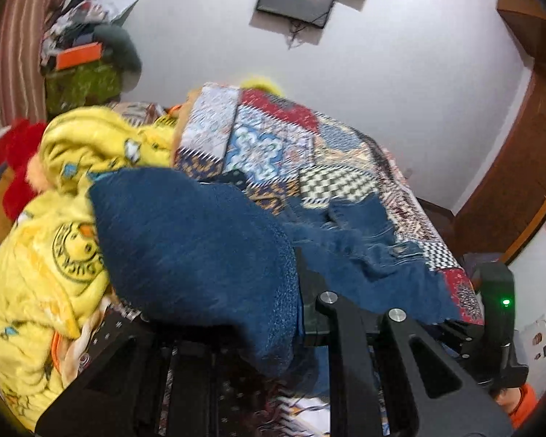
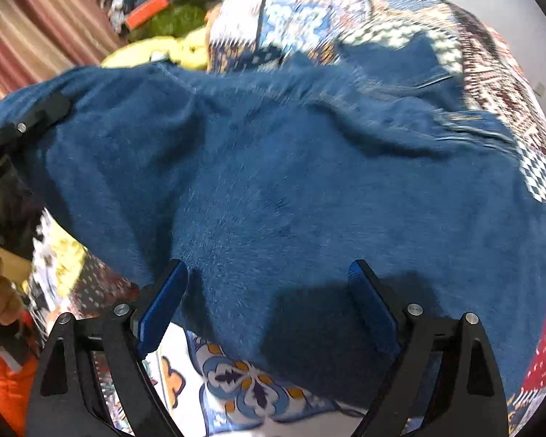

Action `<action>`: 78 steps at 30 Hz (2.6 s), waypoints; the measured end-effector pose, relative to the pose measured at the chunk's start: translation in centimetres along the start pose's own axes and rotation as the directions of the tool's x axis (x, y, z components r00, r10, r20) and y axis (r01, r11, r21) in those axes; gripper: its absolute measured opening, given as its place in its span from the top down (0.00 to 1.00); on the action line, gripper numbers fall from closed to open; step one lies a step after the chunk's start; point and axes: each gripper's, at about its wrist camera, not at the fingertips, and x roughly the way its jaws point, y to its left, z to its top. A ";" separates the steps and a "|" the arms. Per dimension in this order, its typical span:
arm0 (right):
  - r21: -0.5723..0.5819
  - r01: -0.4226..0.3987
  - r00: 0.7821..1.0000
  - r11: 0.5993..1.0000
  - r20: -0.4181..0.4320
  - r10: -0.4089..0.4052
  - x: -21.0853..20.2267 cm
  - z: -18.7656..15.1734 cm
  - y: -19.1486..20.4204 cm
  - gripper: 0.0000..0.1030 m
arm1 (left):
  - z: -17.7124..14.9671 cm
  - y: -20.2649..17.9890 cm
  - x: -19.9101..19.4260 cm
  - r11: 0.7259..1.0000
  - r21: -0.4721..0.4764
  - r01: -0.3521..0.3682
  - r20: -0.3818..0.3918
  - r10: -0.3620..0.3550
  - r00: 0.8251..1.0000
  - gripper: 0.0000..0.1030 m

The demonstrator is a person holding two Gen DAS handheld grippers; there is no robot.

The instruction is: Fold large clothes

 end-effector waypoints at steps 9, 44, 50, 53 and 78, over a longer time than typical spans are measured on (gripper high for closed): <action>0.230 0.185 0.959 0.956 0.172 -0.227 -10.3 -4.5 -8.4 0.14 | 1.2 -13.2 1.3 0.968 0.222 0.117 0.028 -0.127 0.992 0.84; 0.362 0.226 0.905 0.904 0.265 -0.332 -17.5 -9.5 -12.1 0.14 | -7.9 -21.4 0.6 0.809 0.560 0.181 -0.160 -0.109 0.981 0.03; 0.337 0.228 0.925 0.913 0.217 -0.311 -13.5 -8.2 -11.6 0.14 | -5.1 -16.8 3.7 0.892 0.447 0.058 -0.158 0.015 0.987 0.03; 0.345 0.240 0.937 0.907 0.161 -0.309 -11.6 -8.4 -12.4 0.14 | -6.2 -14.4 6.5 0.922 0.384 0.052 -0.249 0.049 0.967 0.03; 0.304 0.218 0.936 0.927 0.202 -0.287 -16.8 -10.1 -13.1 0.04 | -3.6 -9.2 2.6 0.925 0.378 0.029 -0.166 0.037 0.985 0.02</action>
